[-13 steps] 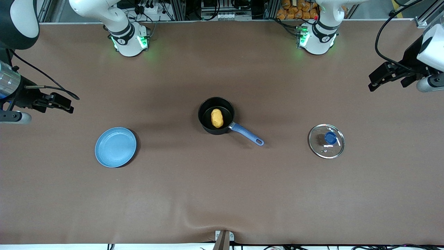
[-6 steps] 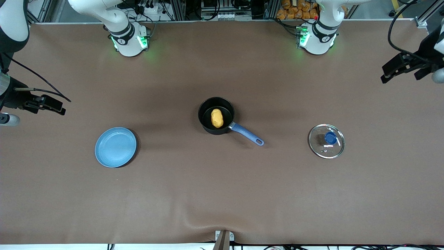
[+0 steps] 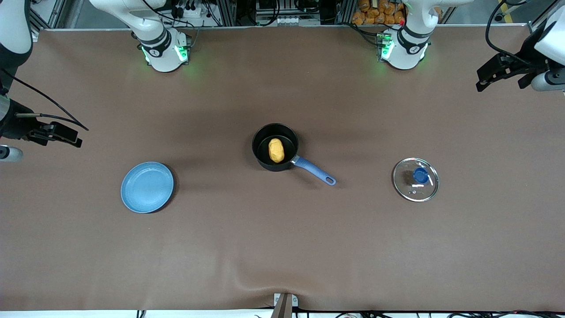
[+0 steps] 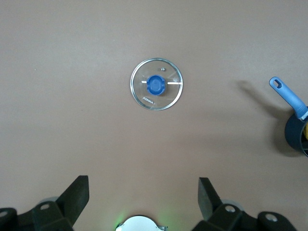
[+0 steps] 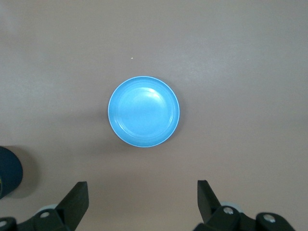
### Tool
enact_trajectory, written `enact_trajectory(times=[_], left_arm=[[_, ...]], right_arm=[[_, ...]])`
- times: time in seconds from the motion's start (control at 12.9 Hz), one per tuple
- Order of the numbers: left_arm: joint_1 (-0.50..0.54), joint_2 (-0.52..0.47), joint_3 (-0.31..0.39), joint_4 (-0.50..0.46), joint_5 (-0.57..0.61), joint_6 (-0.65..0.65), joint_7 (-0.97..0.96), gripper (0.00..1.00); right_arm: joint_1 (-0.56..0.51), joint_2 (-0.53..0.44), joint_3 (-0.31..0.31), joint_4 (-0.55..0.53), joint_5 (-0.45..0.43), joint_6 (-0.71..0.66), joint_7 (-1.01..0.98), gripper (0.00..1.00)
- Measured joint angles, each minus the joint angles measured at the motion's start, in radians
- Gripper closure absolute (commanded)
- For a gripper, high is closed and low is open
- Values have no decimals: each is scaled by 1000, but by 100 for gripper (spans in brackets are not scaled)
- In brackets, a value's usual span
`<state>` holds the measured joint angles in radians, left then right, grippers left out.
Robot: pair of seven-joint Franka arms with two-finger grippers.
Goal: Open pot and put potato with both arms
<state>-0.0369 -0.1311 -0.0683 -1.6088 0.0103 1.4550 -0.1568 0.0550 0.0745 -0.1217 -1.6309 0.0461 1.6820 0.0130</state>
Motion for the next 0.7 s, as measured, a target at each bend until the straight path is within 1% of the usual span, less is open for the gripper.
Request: enact_trajectory(times=[0.15,0.31,0.39,0.7], left_arm=[[0,0,1,-1,0,8,0,0],[3,0,2,-3,0,11,0,0],[3,1,2,-3,0,12,0,0],[3,1,2,-3,0,14,0,0]], right_arm=[[-7,-2,18,9,-9,0,1,0],[-37,-9,63,15,-10,-1,4,0],[-47,-12,75,15,-10,-1,7,0],[-55,-14,80,30,-11,-1,7,0]])
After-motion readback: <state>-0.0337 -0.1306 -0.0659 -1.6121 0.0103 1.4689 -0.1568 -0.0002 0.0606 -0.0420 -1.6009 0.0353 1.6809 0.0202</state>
